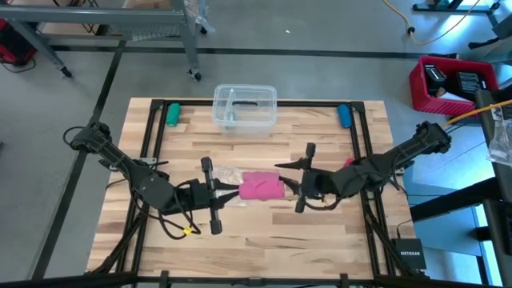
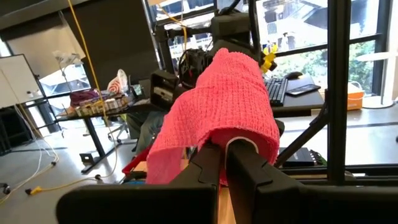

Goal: Roll bandage
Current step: Roll the pink bandage

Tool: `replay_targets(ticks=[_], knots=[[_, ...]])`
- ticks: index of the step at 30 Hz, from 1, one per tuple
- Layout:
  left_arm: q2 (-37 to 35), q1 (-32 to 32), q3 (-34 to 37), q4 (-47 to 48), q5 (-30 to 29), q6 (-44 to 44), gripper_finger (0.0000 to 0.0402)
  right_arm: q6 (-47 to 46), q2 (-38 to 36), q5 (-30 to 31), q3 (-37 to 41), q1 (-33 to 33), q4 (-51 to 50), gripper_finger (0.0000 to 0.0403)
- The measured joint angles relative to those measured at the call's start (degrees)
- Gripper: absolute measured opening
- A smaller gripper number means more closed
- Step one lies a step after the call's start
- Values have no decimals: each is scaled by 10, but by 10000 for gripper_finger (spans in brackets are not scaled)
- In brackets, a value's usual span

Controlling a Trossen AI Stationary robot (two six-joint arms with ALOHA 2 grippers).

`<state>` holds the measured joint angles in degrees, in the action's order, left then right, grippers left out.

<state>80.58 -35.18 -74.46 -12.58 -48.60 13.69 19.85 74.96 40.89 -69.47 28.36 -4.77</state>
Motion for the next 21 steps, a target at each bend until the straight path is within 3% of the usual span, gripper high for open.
replay_targets(ticks=[8, 17, 21], knots=[[0, -1, 0, 0, 0, -3, 4, -15, -41, 11, 0, 23, -82, 200], [0, -1, 0, 0, 0, -5, 4, -224, -106, -39, 0, 69, -272, 213], [0, 1, 0, 0, 0, -5, 4, -274, -98, -61, 32, 69, -235, 213]])
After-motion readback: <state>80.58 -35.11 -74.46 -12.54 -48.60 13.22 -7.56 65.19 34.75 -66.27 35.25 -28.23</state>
